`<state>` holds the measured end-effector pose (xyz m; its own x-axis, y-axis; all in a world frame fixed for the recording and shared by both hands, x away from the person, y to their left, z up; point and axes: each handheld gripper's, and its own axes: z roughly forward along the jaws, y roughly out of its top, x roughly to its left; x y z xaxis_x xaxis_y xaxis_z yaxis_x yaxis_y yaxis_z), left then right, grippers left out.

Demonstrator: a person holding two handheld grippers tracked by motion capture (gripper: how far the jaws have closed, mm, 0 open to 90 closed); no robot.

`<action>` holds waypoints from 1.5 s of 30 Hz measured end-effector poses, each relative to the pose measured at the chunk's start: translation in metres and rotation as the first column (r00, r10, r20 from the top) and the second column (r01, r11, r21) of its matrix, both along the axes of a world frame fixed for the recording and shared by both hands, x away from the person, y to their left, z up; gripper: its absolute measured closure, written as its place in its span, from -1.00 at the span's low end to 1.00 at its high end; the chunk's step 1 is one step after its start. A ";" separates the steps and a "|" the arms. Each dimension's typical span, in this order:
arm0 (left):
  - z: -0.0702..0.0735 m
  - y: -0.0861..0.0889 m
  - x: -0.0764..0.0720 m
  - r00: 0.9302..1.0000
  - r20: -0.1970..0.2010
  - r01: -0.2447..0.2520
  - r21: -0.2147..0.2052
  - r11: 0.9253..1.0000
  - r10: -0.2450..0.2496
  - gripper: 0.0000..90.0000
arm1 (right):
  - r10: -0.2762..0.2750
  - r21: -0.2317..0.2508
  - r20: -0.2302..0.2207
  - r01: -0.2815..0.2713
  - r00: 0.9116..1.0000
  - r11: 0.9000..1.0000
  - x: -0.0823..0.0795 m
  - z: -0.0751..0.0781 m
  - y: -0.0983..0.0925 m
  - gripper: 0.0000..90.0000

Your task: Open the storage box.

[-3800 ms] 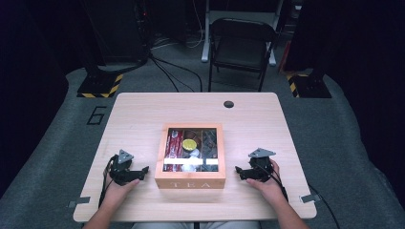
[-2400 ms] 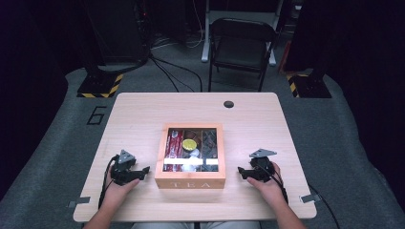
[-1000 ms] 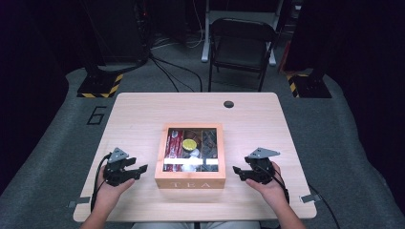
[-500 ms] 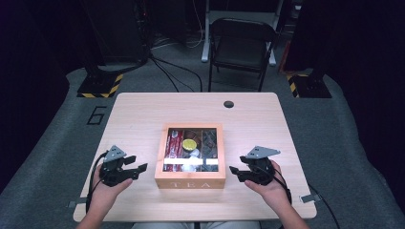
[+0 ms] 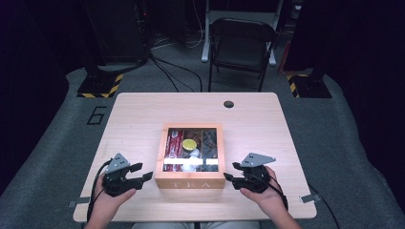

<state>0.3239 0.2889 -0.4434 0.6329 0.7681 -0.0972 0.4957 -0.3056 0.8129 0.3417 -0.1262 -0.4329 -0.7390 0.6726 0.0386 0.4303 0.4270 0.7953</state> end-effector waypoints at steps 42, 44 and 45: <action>-0.031 -0.022 -0.001 0.997 0.004 0.079 0.055 0.995 -0.079 0.27 | 0.016 -0.026 -0.001 -0.016 1.000 1.000 -0.007 -0.039 0.014 0.30; -0.029 -0.022 -0.001 0.996 -0.007 0.084 0.048 0.995 -0.084 0.27 | 0.012 -0.026 0.004 -0.012 1.000 1.000 -0.007 -0.038 0.015 0.30; -0.030 -0.022 -0.001 0.997 0.003 0.076 0.040 0.996 -0.077 0.27 | 0.011 -0.027 0.003 -0.011 1.000 1.000 -0.007 -0.038 0.015 0.31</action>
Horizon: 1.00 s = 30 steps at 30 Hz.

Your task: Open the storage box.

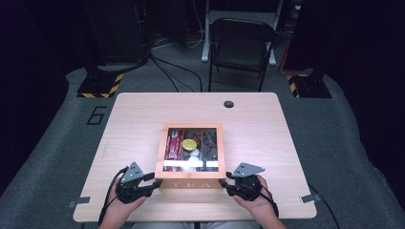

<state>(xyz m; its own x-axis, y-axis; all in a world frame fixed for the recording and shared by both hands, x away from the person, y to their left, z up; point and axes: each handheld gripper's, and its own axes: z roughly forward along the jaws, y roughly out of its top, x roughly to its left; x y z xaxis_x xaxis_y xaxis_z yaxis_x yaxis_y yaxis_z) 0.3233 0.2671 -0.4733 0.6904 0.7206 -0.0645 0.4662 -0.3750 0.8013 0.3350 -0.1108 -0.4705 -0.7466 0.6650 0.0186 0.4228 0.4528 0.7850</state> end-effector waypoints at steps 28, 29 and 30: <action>0.035 -0.002 0.011 0.999 -0.022 -0.030 -0.077 0.997 0.028 0.18 | -0.029 0.079 -0.015 0.030 0.999 0.996 0.006 0.033 -0.002 0.29; 0.037 -0.001 0.011 0.999 -0.027 -0.032 -0.091 0.995 0.029 0.18 | -0.034 0.088 -0.021 0.035 0.999 0.996 0.007 0.036 -0.002 0.29; 0.039 -0.001 0.012 0.999 -0.033 -0.033 -0.099 0.995 0.030 0.18 | -0.033 0.090 -0.024 0.035 0.999 0.995 0.009 0.039 -0.002 0.29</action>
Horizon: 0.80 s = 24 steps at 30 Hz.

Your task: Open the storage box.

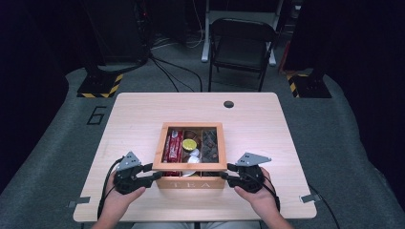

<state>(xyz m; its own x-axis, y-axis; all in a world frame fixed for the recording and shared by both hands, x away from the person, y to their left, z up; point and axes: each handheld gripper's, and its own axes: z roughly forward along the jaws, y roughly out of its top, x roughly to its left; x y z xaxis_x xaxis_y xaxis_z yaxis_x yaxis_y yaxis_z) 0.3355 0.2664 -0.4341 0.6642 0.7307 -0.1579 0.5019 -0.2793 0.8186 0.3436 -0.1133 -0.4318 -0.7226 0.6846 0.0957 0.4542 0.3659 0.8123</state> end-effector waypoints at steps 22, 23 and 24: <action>0.043 0.000 0.018 0.999 0.035 -0.035 0.017 0.999 0.034 0.16 | 0.000 -0.027 0.017 0.001 1.000 1.000 0.020 0.046 0.000 0.26; 0.046 0.000 0.019 0.998 0.041 -0.036 0.016 0.999 0.036 0.16 | 0.001 -0.026 0.022 -0.001 1.000 1.000 0.022 0.049 0.000 0.25; 0.048 0.001 0.021 0.998 0.043 -0.034 0.013 0.999 0.034 0.15 | -0.006 -0.024 0.025 0.006 1.000 1.000 0.022 0.052 0.001 0.25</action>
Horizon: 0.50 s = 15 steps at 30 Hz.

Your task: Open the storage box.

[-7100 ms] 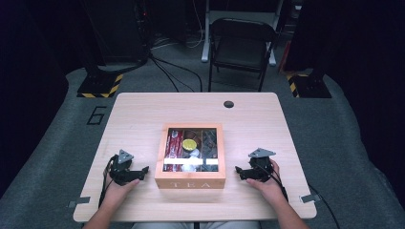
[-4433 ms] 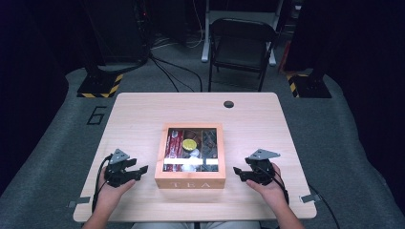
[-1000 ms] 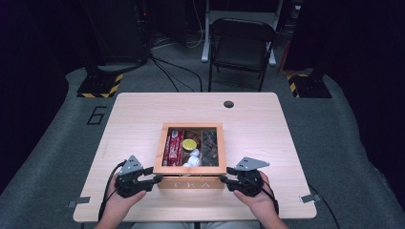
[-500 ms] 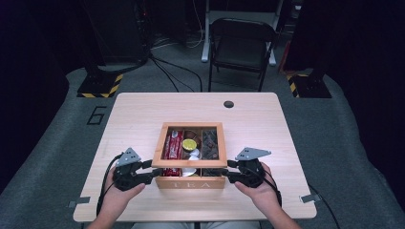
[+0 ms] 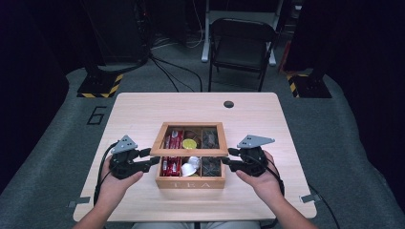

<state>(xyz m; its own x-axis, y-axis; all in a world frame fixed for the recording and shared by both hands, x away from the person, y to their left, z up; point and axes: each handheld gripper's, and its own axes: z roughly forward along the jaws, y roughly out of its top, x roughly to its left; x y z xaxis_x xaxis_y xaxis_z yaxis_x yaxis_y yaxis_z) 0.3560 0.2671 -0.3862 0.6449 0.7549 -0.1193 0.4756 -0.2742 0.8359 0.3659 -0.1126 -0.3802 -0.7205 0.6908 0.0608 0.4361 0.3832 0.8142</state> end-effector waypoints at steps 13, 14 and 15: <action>0.024 0.002 0.016 0.999 0.035 -0.003 -0.018 1.000 0.003 0.16 | -0.006 -0.006 0.047 0.007 0.999 1.000 0.013 0.030 0.003 0.23; 0.025 0.001 0.017 0.999 0.032 -0.008 -0.027 1.000 0.009 0.16 | -0.007 -0.006 0.052 0.007 0.999 1.000 0.014 0.031 0.003 0.23; 0.026 0.002 0.018 0.999 0.034 -0.007 -0.025 1.000 0.008 0.16 | -0.004 -0.010 0.055 0.004 0.999 1.000 0.015 0.033 0.003 0.23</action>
<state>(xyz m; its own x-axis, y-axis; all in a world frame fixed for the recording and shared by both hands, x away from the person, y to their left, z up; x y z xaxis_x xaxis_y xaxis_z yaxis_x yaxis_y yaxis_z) 0.3737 0.2687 -0.3600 0.6433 0.7568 -0.1162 0.4484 -0.2494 0.8583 0.3807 -0.1097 -0.3477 -0.7199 0.6940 0.0144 0.3926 0.3900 0.8329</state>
